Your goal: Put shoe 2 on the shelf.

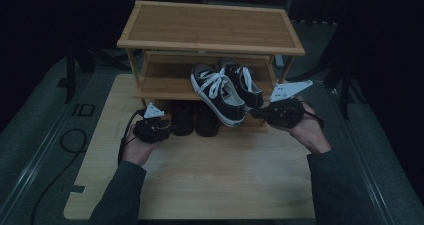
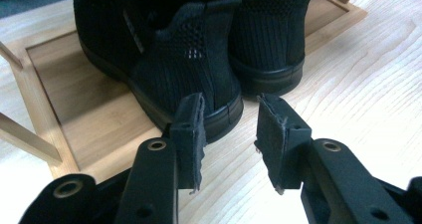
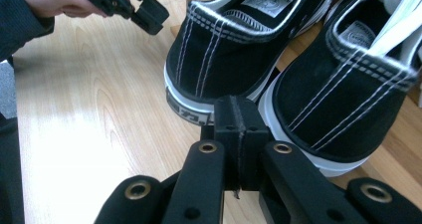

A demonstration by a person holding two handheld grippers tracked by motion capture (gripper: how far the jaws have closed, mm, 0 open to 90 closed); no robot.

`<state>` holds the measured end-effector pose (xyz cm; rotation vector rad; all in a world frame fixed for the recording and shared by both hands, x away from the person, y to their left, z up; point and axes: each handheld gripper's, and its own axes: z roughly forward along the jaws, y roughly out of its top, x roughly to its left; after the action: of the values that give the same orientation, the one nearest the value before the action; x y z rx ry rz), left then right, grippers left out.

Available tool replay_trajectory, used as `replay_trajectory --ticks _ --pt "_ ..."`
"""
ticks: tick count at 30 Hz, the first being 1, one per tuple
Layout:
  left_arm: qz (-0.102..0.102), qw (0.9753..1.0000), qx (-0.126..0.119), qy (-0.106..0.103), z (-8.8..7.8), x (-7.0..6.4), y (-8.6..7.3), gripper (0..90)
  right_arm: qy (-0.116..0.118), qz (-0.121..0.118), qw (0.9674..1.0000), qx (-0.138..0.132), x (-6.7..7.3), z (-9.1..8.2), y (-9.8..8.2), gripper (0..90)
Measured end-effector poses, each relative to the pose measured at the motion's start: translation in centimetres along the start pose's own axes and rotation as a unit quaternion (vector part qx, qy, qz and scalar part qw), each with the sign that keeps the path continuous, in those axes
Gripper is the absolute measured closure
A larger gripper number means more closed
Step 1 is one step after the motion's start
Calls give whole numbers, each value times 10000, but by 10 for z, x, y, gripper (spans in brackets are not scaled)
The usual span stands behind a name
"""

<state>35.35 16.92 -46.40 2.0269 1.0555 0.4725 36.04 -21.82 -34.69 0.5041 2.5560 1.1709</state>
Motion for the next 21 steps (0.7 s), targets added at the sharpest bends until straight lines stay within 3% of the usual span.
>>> replay_trajectory --ticks 14,21 --pt "230 9996 -151 48 -11 0 23 731 180 -30 9998 -33 10 5 -11 900" --pt "376 9990 -167 176 -13 -2 37 787 273 -56 9996 -52 15 8 -13 900"
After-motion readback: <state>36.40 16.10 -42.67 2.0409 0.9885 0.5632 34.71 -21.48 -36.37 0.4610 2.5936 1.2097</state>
